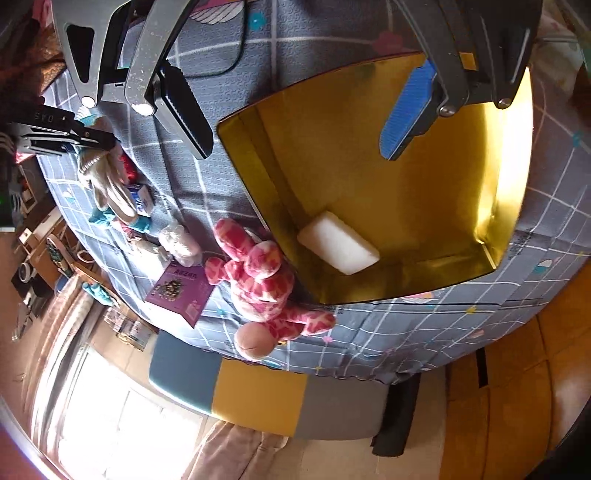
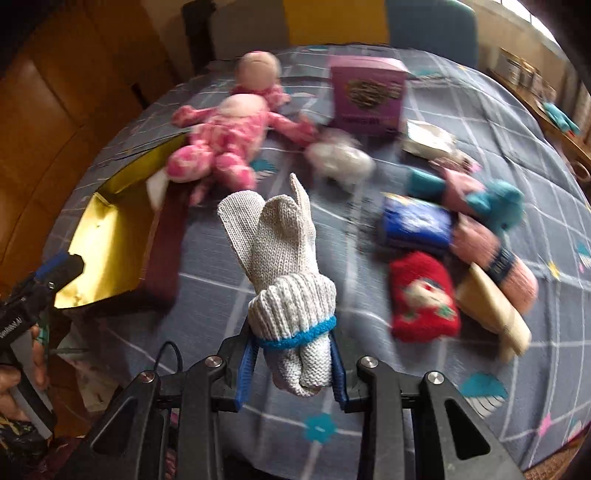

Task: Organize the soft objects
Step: 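Carry the white knit glove into the gold tray and open the right gripper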

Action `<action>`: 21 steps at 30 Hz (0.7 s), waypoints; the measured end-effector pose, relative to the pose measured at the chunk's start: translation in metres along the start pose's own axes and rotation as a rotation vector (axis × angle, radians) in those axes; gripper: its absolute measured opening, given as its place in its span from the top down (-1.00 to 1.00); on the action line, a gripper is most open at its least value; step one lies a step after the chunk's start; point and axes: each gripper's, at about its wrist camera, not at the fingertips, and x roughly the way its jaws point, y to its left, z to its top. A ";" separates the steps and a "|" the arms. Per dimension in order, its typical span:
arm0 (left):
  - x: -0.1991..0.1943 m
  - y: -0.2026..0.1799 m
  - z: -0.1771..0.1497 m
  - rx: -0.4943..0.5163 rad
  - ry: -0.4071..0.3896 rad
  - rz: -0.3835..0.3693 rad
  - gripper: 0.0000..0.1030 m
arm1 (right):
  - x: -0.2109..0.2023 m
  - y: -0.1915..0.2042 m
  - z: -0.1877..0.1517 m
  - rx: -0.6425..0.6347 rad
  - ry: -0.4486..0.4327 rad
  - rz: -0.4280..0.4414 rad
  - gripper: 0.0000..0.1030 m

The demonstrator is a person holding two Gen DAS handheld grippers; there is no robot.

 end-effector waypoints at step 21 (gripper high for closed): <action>-0.020 0.068 -0.009 -0.117 -0.056 0.199 -0.94 | 0.062 0.157 0.067 -0.286 0.050 0.180 0.34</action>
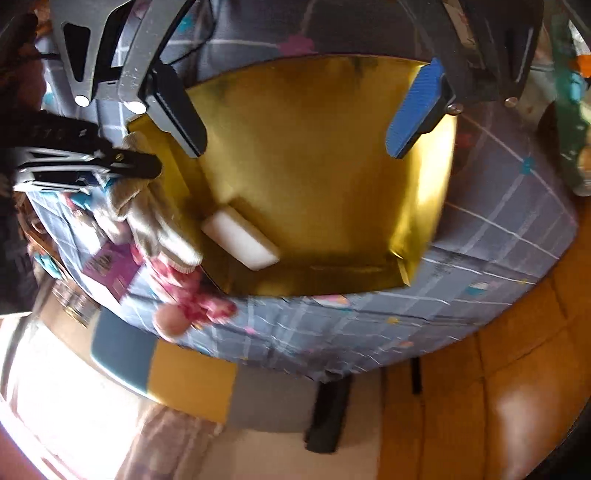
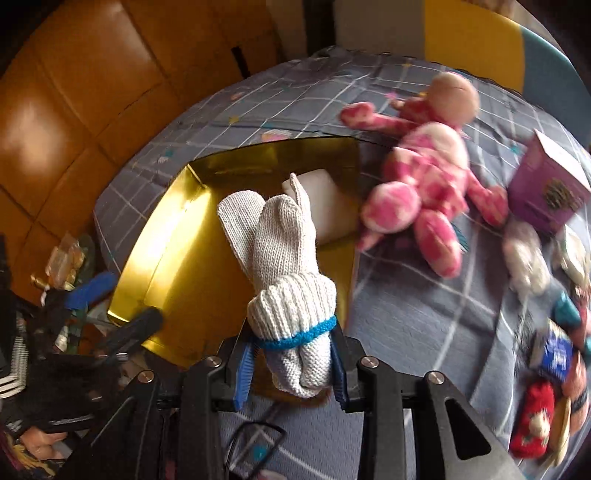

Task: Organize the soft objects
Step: 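Carry the white knit glove into the gold tray and open the right gripper, then grasp the clear plastic bag with the left gripper while the right gripper returns to the items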

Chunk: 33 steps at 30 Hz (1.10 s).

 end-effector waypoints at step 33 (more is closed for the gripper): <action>-0.037 -0.024 0.002 0.136 -0.149 0.105 -0.99 | -0.034 -0.043 -0.024 0.097 -0.182 -0.140 0.09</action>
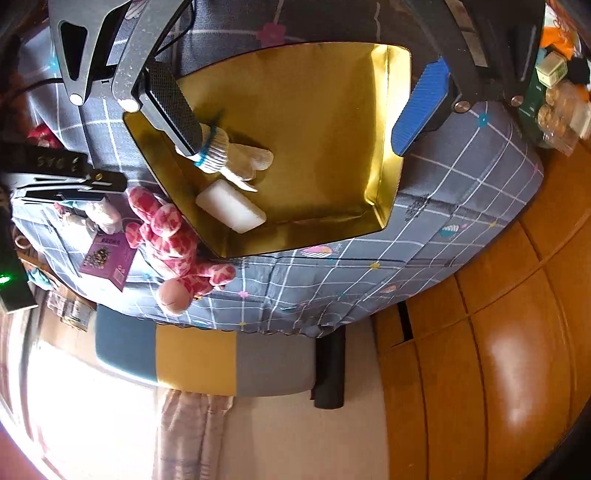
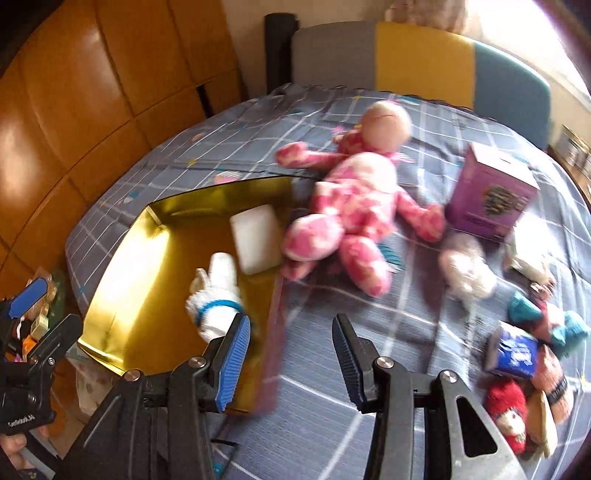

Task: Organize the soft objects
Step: 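Grasp the clear plastic bag with the left gripper while the right gripper returns to the items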

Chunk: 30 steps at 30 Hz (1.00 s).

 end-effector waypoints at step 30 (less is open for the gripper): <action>0.037 -0.167 0.044 0.249 0.147 -0.452 -0.75 | -0.095 -0.261 -0.097 0.602 -0.142 -0.397 0.09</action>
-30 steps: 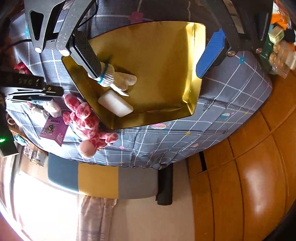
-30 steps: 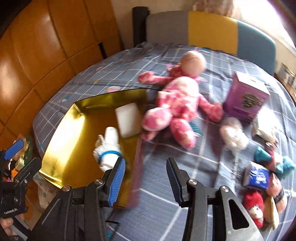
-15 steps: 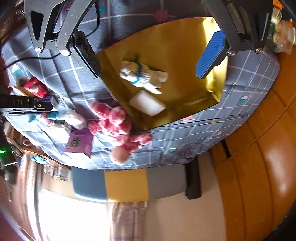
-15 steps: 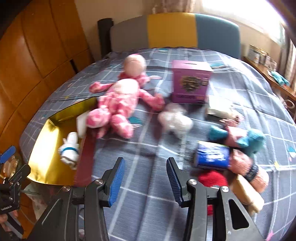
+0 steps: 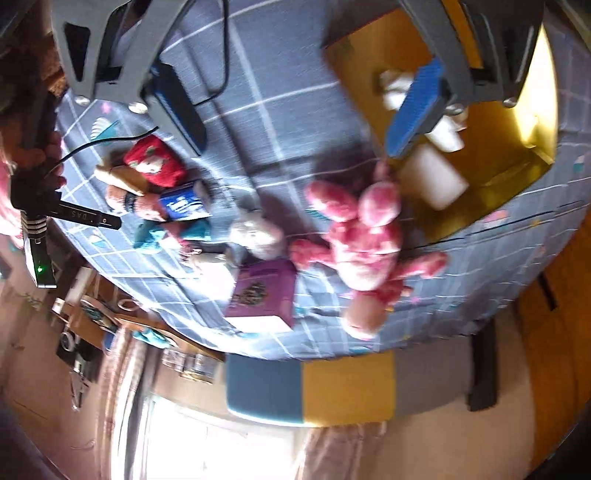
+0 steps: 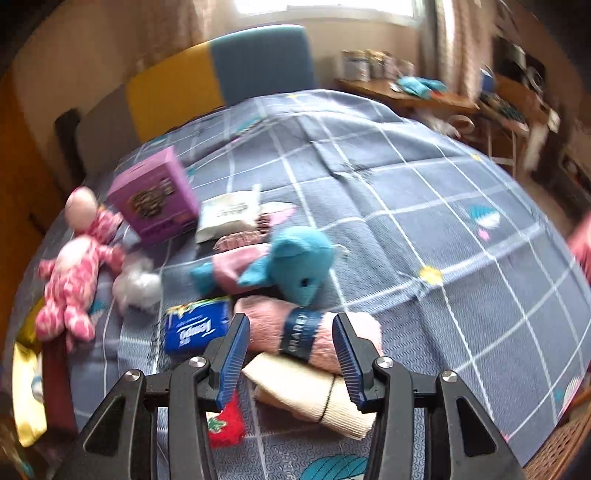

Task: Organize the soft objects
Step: 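Grasp the clear plastic bag with the left gripper while the right gripper returns to the items, then grasp the white cleaning-wipes packet with the right gripper while the left gripper holds the bag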

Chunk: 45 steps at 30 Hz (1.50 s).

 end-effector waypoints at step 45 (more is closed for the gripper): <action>0.093 -0.047 0.033 0.048 0.055 -0.144 0.24 | 0.003 -0.005 0.004 0.065 0.034 0.142 0.07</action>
